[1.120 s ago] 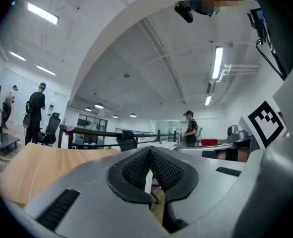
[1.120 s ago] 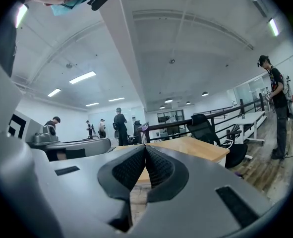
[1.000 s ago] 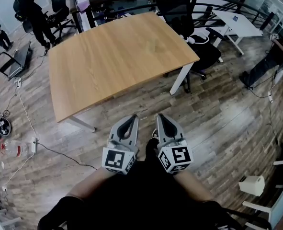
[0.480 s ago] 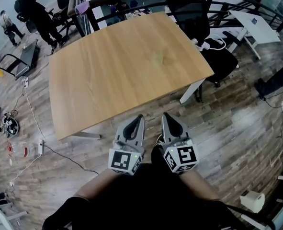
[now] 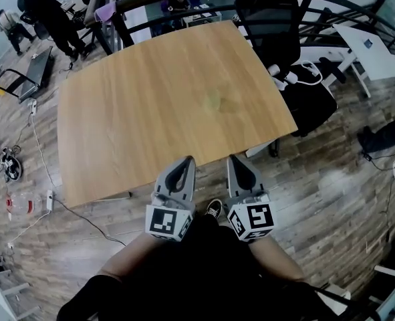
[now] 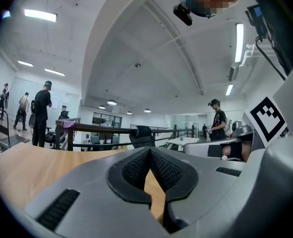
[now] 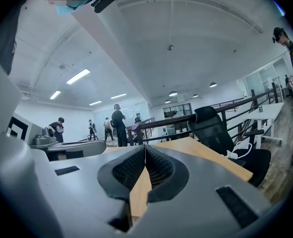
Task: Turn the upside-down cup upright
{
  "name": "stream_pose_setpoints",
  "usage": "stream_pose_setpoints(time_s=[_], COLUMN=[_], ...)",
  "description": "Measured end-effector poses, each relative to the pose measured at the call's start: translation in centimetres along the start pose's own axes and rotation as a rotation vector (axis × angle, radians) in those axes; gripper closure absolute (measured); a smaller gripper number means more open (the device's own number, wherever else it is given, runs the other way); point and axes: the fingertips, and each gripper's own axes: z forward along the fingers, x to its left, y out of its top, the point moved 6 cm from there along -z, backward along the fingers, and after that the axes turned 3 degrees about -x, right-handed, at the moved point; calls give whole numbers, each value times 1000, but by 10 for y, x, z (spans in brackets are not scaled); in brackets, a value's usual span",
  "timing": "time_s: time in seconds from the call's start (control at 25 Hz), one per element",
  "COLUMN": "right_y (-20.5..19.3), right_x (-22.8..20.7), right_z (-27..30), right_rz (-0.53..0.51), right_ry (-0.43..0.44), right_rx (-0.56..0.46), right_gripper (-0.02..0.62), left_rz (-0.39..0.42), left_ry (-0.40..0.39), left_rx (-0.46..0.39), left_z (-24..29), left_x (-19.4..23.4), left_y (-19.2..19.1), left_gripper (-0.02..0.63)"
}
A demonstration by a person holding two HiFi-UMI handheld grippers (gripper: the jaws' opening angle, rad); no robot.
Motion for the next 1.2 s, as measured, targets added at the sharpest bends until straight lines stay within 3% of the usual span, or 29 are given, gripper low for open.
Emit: stream_pose_setpoints(time_s=[0.2,0.44,0.8,0.96,1.2], right_y=[-9,-16,-52,-78,-124], right_x=[-20,-29,-58,-68,-96], right_z=[53,113,200,231,267], right_rz=[4,6,5,-3,-2], right_ry=[6,-8,-56,-48,-33], right_rx=[42,99,159,183,246], right_gripper=[581,581,580,580,569], left_rz=[-5,-12,5,-29,-17], left_ry=[8,-40,-137,-112,-66], left_rx=[24,43,128,157,175], left_z=[47,101,178,202,231], left_x=[32,72,120,139,155], left_y=[-10,-19,-79,-114,-158], left_gripper=[598,598,598,598,598])
